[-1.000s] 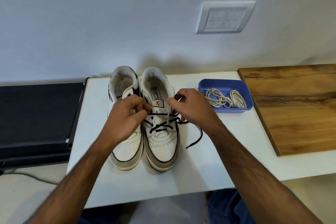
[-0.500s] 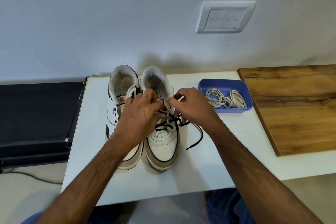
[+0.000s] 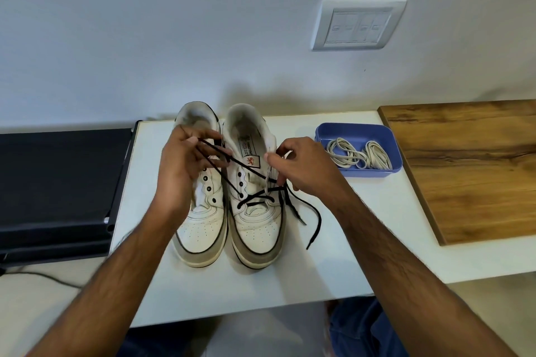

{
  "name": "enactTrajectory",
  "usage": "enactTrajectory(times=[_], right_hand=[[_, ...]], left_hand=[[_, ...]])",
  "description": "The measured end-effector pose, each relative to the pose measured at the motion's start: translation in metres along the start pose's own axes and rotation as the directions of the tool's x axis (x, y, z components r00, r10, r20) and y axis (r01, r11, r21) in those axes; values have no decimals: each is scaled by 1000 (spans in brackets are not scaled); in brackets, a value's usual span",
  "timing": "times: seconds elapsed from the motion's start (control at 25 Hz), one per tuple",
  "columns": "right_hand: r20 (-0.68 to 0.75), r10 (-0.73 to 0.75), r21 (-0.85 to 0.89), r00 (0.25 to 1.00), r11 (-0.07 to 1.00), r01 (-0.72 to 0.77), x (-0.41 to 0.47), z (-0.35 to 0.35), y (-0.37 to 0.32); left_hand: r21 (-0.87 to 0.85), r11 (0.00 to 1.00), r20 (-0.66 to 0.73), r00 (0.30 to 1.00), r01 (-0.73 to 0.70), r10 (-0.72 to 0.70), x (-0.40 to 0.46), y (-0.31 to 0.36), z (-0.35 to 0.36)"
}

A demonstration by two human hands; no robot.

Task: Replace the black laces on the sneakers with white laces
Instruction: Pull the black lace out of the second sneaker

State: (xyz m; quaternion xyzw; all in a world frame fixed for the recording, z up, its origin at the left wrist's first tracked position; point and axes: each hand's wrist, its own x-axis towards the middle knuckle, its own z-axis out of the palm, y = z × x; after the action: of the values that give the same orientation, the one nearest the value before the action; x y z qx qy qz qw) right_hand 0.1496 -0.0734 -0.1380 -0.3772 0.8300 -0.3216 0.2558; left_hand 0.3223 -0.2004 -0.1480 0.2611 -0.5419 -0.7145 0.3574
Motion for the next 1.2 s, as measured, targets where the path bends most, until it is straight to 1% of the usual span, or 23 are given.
enactTrajectory(times=[0.08, 0.16, 0.2, 0.24, 0.28, 0.32, 0.36, 0.4, 0.48, 0.56, 0.6, 0.68, 0.76, 0.8, 0.88, 0.92, 0.96, 1.0, 1.04, 1.08, 1.12, 1.16, 1.2], right_hand=[[-6, 1, -5, 1000, 1000, -1, 0, 1, 0], [-16, 0, -13, 1000, 1000, -1, 1, 1, 0], [-22, 0, -15, 1000, 1000, 0, 1, 1, 0], [-27, -1, -17, 1000, 1000, 1, 1, 2, 0], [-30, -3, -20, 1000, 1000, 3, 1, 3, 0], [-32, -7, -23, 999, 1000, 6, 1, 3, 0], [-35, -9, -27, 999, 1000, 8, 1, 3, -1], [-39, -8, -32, 999, 999, 7, 1, 4, -1], [-43, 0, -38, 999, 999, -2, 1, 3, -1], [-37, 7, -31, 999, 999, -8, 1, 3, -1], [-32, 8, -24, 999, 1000, -9, 1, 3, -1], [-28, 7, -26, 1000, 1000, -7, 1, 2, 1], [-35, -1, -49, 999, 999, 0, 1, 2, 2], [-39, -5, -56, 999, 998, 3, 1, 2, 2], [-43, -6, -62, 999, 998, 3, 2, 3, 2], [-46, -6, -65, 999, 998, 3, 2, 3, 2], [-47, -7, -68, 999, 998, 4, 2, 4, 2], [-48, -9, -69, 999, 998, 6, 2, 4, 1], [-49, -12, -70, 999, 998, 8, 2, 4, 1], [-51, -15, -71, 999, 997, 11, 2, 3, 1], [-54, -17, -72, 998, 997, 13, 2, 4, 1], [-54, -19, -73, 998, 997, 15, 2, 4, 1], [-52, -22, -74, 998, 997, 18, 3, 4, 1]], left_hand=[[-1, 1000, 34, 999, 13, -13, -3, 6, 4], [249, 966, 147, 989, -73, 37, -6, 4, 10], [457, 874, 219, 973, -167, 71, -7, -1, 10], [676, 668, 313, 942, -309, 119, -7, -8, 9], [824, 361, 405, 900, -437, 164, -6, -17, 10], [862, 101, 471, 859, -496, 200, -7, -24, 12], [862, -41, 502, 838, -506, 216, -7, -28, 15], [862, -89, 506, 834, -500, 220, -7, -31, 18], [855, -75, 516, 829, -513, 214, -7, -33, 23], [856, 15, 504, 840, -517, 202, -7, -34, 22], [857, 141, 467, 862, -496, 196, -6, -32, 20], [761, 541, 327, 932, -359, 158, -2, -24, 16], [399, 902, 142, 983, -163, 115, 0, -9, 9], [173, 980, 66, 994, -95, 84, 1, -2, 5], [-174, 985, 5, 1000, -13, 14, -1, 8, 1], [-224, 974, 5, 1000, 13, -12, -2, 9, 2], [-173, 985, 25, 1000, 15, -10, -3, 9, 4], [-18, 1000, 65, 998, -19, 21, -4, 8, 6], [238, 965, 143, 987, -107, 74, -4, 4, 8], [529, 812, 262, 957, -249, 123, -4, -2, 9], [746, 533, 384, 912, -398, 144, -4, -9, 10], [834, 248, 468, 870, -493, 159, -4, -15, 12], [850, 64, 507, 846, -523, 166, -4, -19, 13]])
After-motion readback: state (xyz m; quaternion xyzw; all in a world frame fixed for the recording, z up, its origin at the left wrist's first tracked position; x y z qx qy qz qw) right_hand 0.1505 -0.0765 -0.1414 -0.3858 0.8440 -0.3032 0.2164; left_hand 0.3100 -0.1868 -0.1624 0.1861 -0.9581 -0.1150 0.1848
